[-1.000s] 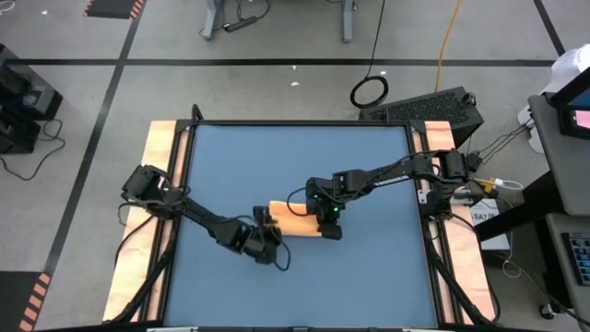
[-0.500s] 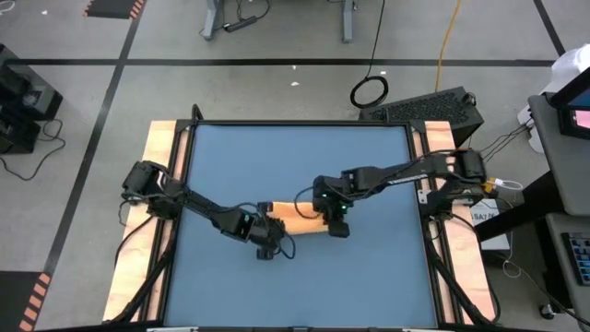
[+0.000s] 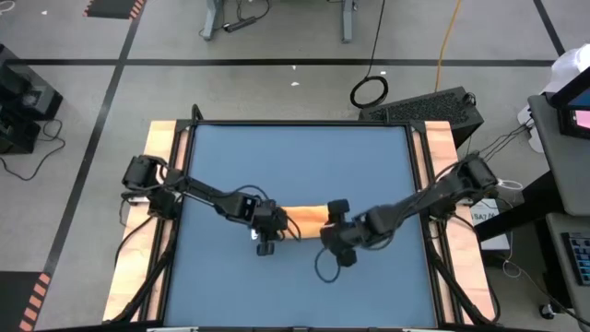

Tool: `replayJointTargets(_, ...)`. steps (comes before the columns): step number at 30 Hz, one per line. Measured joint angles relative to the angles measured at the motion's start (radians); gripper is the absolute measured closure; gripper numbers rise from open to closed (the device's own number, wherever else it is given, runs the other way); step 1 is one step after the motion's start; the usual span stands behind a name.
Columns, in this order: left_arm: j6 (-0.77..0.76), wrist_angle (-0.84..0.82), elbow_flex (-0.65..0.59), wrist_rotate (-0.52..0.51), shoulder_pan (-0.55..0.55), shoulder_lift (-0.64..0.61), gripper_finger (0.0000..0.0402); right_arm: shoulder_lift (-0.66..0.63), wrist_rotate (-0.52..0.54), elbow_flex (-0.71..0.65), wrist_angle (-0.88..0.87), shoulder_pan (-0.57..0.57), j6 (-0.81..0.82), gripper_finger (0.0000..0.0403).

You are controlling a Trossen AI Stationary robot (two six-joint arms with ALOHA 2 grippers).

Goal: Roll towel
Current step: Roll the yellow towel

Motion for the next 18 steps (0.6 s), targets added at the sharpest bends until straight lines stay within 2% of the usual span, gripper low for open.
replayJointTargets(3,-0.006,0.004,0.000,0.098,0.031,0.001,0.0351,0.061,0.045,0.000,0.005,0.024,0.032,0.0138)
replayJointTargets(9,-0.007,-0.005,-0.001,0.179,0.071,0.002,0.0351,0.153,0.079,-0.001,0.036,0.023,0.036,0.0113)
replayJointTargets(15,-0.007,-0.015,0.000,0.195,0.084,0.003,0.0352,0.183,0.062,-0.001,0.057,-0.003,0.057,0.0113)
replayJointTargets(18,-0.007,-0.015,0.000,0.195,0.083,0.003,0.0352,0.183,0.016,-0.001,0.057,-0.027,0.078,0.0122)
